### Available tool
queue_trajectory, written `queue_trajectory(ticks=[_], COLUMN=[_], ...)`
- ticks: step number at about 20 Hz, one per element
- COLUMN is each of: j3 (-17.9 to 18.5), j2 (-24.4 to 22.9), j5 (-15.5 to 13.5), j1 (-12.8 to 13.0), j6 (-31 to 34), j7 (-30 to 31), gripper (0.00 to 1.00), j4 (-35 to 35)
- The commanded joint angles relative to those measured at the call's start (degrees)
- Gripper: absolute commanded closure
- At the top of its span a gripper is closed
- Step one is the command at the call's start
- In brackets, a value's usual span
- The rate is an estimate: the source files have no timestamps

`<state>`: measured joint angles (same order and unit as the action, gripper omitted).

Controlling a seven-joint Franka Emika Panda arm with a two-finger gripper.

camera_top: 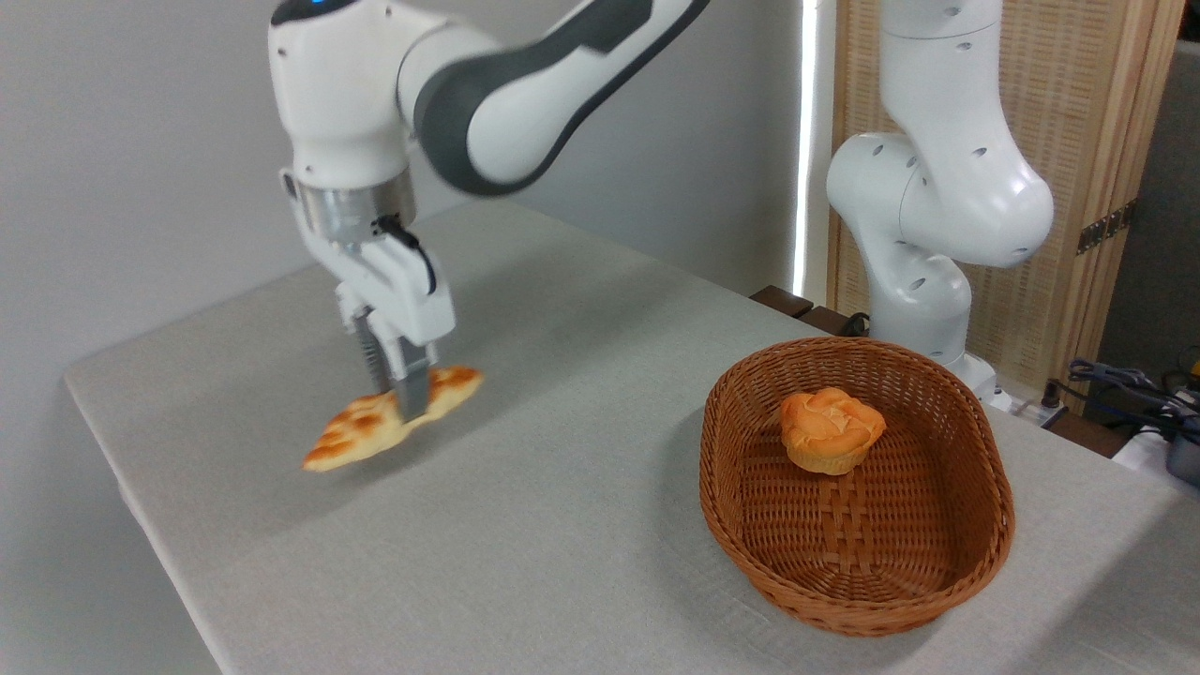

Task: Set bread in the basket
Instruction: 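Lift the braided loaf and carry it over the wicker basket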

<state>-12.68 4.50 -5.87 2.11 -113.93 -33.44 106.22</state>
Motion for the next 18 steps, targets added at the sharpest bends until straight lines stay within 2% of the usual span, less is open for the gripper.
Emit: queue_trajectory(ticks=[1, 4, 7, 9, 10, 11, 13, 16, 18], j3=[6.77, 15.02, 25.48, 31.46, 33.49, 34.90, 36.84, 40.54, 41.51], j2=[-6.41, -10.46, -13.63, -15.12, -15.65, -16.01, -16.01, -16.01, -15.92], j5=[0.33, 0.59, 1.29, 3.66, 5.41, 7.17, 9.55, 9.56, 9.56], j1=[0.79, 2.89, 7.28, 10.44, 11.59, 12.64, 13.01, 13.01, 12.92], j6=[11.95, 20.04, 24.18, 25.42, 25.94, 26.30, 26.65, 26.65, 26.65], j7=[-14.77, -26.82, -38.34, -45.19, -49.14, -53.10, -58.39, -63.58, -64.03], gripper=[0.79, 0.78, 0.72, 0.66, 0.61, 0.60, 0.59, 0.59, 0.59], j4=[0.74, 2.14, 4.43, 6.53, 7.68, 8.56, 10.14, 11.11, 11.55])
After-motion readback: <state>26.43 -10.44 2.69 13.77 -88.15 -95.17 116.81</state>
